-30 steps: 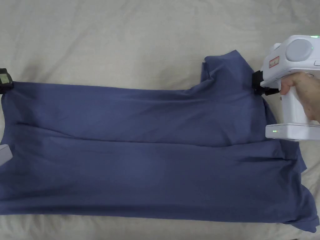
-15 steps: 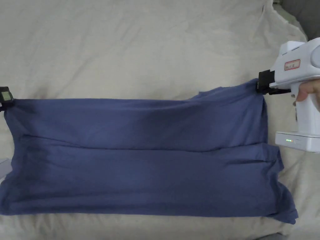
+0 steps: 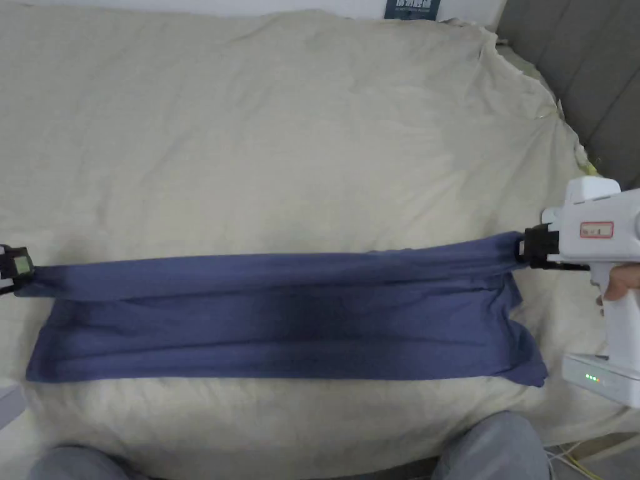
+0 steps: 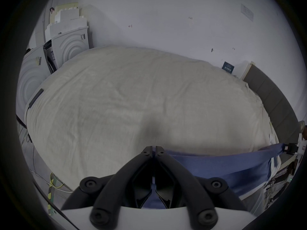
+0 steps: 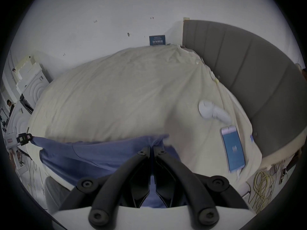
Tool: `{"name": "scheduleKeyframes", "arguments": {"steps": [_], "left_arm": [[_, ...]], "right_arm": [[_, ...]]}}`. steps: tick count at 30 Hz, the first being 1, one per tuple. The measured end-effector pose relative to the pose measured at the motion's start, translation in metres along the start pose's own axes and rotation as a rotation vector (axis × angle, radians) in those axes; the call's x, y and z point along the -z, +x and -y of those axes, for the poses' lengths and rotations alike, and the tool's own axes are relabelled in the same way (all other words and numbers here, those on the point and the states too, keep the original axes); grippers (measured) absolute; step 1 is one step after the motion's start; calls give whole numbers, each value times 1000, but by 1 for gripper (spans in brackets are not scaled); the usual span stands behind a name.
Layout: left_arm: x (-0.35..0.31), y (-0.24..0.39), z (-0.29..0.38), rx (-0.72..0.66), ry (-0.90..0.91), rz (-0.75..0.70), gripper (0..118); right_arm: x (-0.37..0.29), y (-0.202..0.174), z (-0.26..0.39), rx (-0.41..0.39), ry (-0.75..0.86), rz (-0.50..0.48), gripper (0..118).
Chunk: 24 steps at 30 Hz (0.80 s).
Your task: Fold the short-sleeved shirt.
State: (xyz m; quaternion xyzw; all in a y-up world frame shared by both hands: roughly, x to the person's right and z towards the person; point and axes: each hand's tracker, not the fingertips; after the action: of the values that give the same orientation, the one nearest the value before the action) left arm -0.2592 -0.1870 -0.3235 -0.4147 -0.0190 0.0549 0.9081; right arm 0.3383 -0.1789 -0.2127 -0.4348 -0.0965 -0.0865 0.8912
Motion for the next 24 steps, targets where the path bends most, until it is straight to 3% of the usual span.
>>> {"name": "scheduleKeyframes", "arguments": {"steps": [5,11,13,14,15,16,17,18,20,21,24], "left_arm": [[10,-9,52,7,-104,-45,0],[42,-41,79,-109,-151,-80,2],[42,-47,77,-161,-130,-90,19],[42,-49,75,-166,-128,-106,46],[42,-49,74,-166,-121,-133,70],[40,-53,70,-154,-113,-178,88],[36,-57,65,-147,-89,-206,102],[29,-61,60,-138,-42,-225,104],[9,-60,46,-110,72,-228,105],[1,-59,38,-94,105,-229,106],[-29,-40,16,-46,255,-179,106]], "right_arm": [[20,2,55,14,-102,41,2],[43,6,96,91,-154,50,2],[45,7,101,111,-154,48,3],[43,7,102,136,-151,44,5],[40,9,102,157,-141,34,17],[36,10,101,167,-133,28,46],[31,10,99,160,-133,38,72],[23,11,95,148,-123,49,87],[4,11,84,83,-68,93,92],[-8,10,77,57,-7,116,102],[-46,0,49,-18,201,131,104]]}}
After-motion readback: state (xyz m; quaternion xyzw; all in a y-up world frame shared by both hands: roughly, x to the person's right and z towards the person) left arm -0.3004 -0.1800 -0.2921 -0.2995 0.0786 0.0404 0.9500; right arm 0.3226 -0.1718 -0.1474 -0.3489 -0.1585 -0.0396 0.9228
